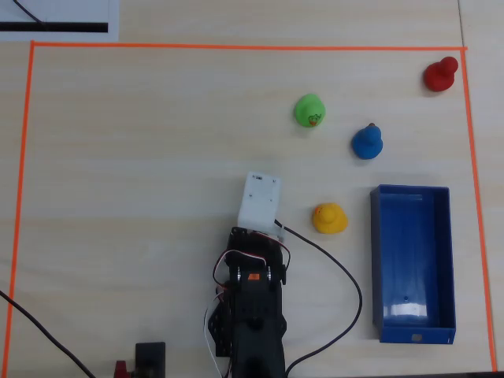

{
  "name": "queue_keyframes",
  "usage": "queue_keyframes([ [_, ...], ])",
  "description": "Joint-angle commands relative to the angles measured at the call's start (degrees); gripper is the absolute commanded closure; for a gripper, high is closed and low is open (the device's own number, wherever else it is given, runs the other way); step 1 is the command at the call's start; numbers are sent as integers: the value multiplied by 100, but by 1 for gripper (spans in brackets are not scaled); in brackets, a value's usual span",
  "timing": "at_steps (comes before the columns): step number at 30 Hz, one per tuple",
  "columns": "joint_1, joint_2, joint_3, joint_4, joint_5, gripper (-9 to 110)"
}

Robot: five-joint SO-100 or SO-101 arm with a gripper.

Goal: Grasp blue duck and put it into box.

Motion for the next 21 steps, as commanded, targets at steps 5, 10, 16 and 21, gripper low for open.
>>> queue_keyframes([
  [5,-26,-53,-26,97,53,98],
  [10,-26,-53,-26,97,53,98],
  [16,-26,-53,-26,105,9,98],
  [21,-35,-53,-26,97,53,98],
])
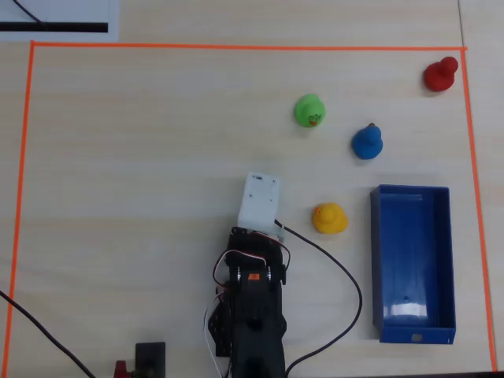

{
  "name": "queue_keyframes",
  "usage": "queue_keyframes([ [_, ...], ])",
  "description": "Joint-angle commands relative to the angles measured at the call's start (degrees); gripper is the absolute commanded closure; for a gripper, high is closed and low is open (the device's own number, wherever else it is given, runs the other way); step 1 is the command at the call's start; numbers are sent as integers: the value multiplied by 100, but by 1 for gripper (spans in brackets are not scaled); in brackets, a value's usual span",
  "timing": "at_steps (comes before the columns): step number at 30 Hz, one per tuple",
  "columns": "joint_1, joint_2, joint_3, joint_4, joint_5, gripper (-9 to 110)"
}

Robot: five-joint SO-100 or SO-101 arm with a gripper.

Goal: Grasp blue duck and put it into box.

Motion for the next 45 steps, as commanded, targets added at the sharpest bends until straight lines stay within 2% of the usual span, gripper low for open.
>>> queue_keyframes([
  [1,-35,-53,-26,79,53,98],
  [17,-44,-53,-26,9,272,101],
  [21,677,-545,-431,-1345,70,100],
  [25,1731,-2426,-2435,-2101,-299,90],
  [28,2470,-3551,-4017,-2329,-598,75],
  [32,3278,-4746,-5405,-3498,-879,65],
  [36,3797,-5713,-6073,-4948,-1151,63],
  [45,4131,-7163,-6390,-6750,-1450,60],
])
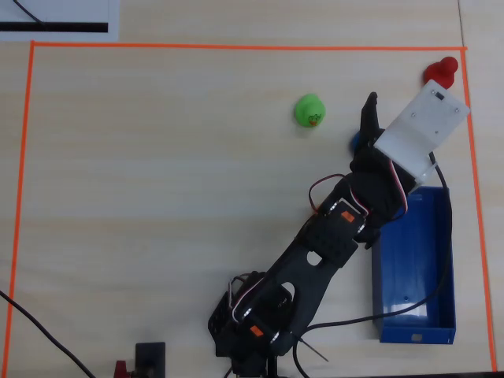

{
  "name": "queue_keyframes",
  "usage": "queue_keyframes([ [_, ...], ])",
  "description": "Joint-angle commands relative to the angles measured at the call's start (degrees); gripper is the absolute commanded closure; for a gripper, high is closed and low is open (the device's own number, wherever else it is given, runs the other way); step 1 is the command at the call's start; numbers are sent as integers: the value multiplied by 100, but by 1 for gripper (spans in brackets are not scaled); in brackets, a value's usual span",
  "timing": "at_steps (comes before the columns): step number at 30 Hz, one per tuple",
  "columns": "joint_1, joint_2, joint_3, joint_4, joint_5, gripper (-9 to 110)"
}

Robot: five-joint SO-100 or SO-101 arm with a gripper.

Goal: Grasp blue duck and put it into box.

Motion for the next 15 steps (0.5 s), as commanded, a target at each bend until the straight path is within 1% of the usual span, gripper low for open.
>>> queue_keyframes([
  [1,97,-431,-281,-914,-114,60],
  [5,97,-1011,-114,-1441,-220,60],
  [9,44,-1468,422,-2250,-369,60],
  [15,35,-2145,483,-2549,-404,60],
])
